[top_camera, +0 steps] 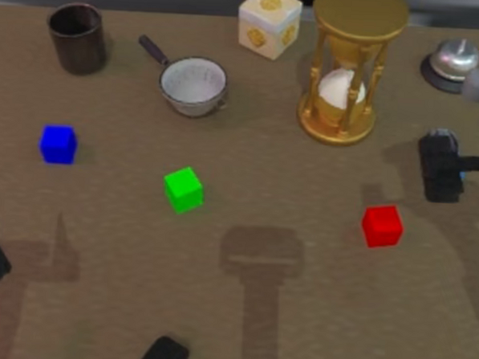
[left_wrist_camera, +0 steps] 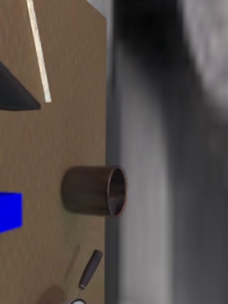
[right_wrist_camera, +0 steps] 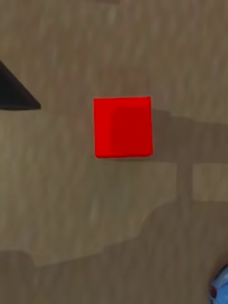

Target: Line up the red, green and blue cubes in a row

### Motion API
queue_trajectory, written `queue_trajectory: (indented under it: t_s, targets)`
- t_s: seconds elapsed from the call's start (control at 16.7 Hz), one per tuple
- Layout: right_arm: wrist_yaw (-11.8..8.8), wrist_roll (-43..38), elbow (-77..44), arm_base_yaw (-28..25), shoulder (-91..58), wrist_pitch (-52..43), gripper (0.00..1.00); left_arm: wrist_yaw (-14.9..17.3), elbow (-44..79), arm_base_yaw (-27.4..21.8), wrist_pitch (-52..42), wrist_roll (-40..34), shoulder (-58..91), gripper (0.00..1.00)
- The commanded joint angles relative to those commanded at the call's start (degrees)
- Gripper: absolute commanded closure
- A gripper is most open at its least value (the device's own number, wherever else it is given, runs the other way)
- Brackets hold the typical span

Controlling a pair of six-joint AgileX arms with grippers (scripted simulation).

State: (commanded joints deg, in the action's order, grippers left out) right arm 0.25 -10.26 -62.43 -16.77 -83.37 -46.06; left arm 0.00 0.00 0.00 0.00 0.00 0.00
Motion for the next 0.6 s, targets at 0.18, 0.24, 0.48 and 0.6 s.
queue_trajectory:
  t_s: [0.18, 0.24, 0.48, 0.6]
  targets:
    - [-0.03, -1.83, -11.12, -3.02, -14.15, -8.06, 0.0, 0.0, 0.0, 0.0, 0.0, 0.0, 0.0, 0.0]
    - [-0.05, -2.37, -14.43, -3.89, -18.0, -10.28, 0.0, 0.0, 0.0, 0.0, 0.0, 0.0, 0.0, 0.0]
    - [-0.12, -3.94, -24.65, -6.42, -29.39, -16.41, 0.0, 0.0, 0.0, 0.0, 0.0, 0.0, 0.0, 0.0]
    - [-0.14, -4.31, -27.18, -7.03, -32.11, -17.74, 0.0, 0.0, 0.0, 0.0, 0.0, 0.0, 0.0, 0.0]
